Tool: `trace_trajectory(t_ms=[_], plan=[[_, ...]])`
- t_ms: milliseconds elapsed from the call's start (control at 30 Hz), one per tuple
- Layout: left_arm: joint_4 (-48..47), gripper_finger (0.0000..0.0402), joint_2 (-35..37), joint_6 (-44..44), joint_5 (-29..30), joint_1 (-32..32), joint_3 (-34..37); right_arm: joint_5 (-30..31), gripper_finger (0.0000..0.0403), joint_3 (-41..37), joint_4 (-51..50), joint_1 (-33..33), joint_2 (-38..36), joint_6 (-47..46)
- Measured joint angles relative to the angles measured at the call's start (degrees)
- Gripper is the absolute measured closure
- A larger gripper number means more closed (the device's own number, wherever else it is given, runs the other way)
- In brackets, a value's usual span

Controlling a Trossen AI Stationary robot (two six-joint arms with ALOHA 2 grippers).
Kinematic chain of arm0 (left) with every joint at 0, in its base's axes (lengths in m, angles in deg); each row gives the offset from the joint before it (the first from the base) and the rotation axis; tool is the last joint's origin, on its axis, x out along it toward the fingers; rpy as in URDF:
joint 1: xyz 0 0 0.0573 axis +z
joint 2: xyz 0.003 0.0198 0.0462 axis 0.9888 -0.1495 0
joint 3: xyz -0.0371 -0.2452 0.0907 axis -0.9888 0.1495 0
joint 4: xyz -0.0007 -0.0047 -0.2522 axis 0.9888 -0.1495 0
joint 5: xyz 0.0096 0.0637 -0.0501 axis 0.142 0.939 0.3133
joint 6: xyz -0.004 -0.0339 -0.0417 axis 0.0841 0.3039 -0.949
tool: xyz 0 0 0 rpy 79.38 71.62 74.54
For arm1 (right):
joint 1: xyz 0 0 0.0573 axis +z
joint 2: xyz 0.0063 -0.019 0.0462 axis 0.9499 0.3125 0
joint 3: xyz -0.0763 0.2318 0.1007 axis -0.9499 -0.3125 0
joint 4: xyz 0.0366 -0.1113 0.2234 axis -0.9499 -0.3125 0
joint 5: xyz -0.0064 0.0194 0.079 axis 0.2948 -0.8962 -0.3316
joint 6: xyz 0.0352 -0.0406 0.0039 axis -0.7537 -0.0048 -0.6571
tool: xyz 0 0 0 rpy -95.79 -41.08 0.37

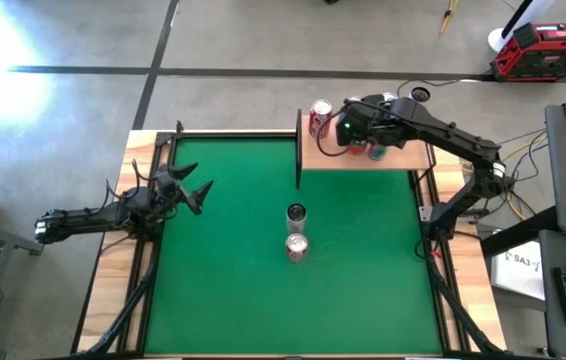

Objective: Place canned beverage on shelf
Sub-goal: Adjust the soda cans on the shelf

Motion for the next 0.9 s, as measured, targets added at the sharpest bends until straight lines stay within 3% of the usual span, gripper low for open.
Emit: trace_trajectory(t_ms=[633, 900], plan=[[0.0, 0.0015, 0.0, 0.0, 0.0, 0.01, 0.0, 0.39, 0.0039, -0.16, -2.5, -0.02, -2.04, -0.67], [0.0, 0.0015, 0.0, 0.0, 0.02, 0.0, 0.0, 1.35, 0.0039, 5.82, -5.15, 1.07, -2.05, -0.47]])
